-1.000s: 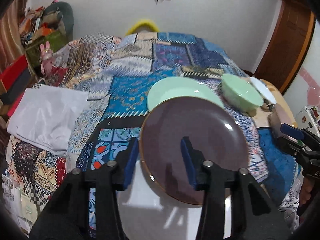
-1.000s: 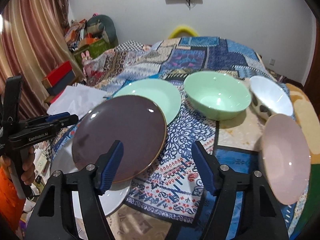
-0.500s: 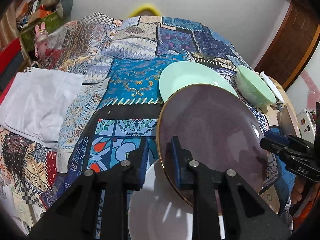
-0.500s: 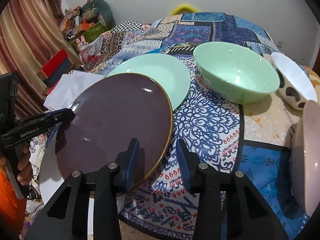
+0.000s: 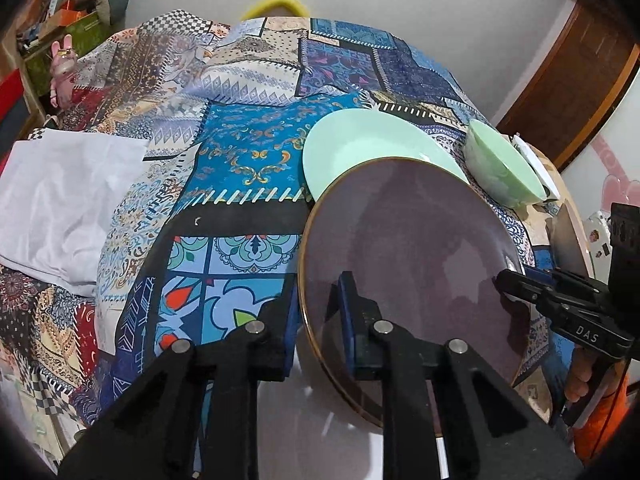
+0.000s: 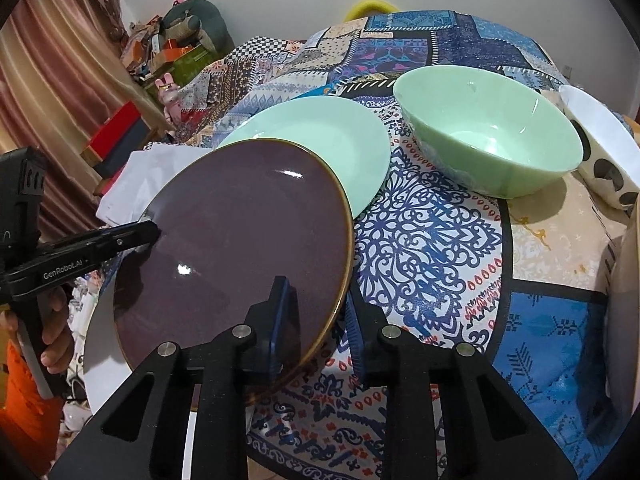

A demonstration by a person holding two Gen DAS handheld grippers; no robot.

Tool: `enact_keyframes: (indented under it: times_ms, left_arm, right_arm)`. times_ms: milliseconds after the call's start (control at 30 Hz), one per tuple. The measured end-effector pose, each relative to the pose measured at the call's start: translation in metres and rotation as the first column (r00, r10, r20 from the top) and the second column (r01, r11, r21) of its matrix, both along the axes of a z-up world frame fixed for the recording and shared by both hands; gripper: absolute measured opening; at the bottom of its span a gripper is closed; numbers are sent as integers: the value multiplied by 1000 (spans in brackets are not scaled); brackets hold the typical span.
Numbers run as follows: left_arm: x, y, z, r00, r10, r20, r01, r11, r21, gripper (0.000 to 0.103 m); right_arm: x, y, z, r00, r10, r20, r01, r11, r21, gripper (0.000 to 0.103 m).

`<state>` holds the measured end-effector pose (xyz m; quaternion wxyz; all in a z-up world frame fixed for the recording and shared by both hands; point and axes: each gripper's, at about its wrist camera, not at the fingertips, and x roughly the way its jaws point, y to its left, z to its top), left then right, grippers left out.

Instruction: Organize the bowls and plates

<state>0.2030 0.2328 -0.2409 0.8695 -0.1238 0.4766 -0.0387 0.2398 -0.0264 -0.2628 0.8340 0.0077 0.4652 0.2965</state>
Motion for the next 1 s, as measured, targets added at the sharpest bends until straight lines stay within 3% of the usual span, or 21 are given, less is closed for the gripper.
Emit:
enact_keyframes:
  times_ms: [500,1000]
  left_arm:
    - [-6,-16,4,999,-13,-31,13,1000,-23,19]
    - [-20,-49,24,999,-42,3,42,998,-36,19]
  right_arm:
    - [-2,-25,4,999,-52,-14,53,998,32,21]
    - [-17,-55,19,995,-104,10,103,994,44,20]
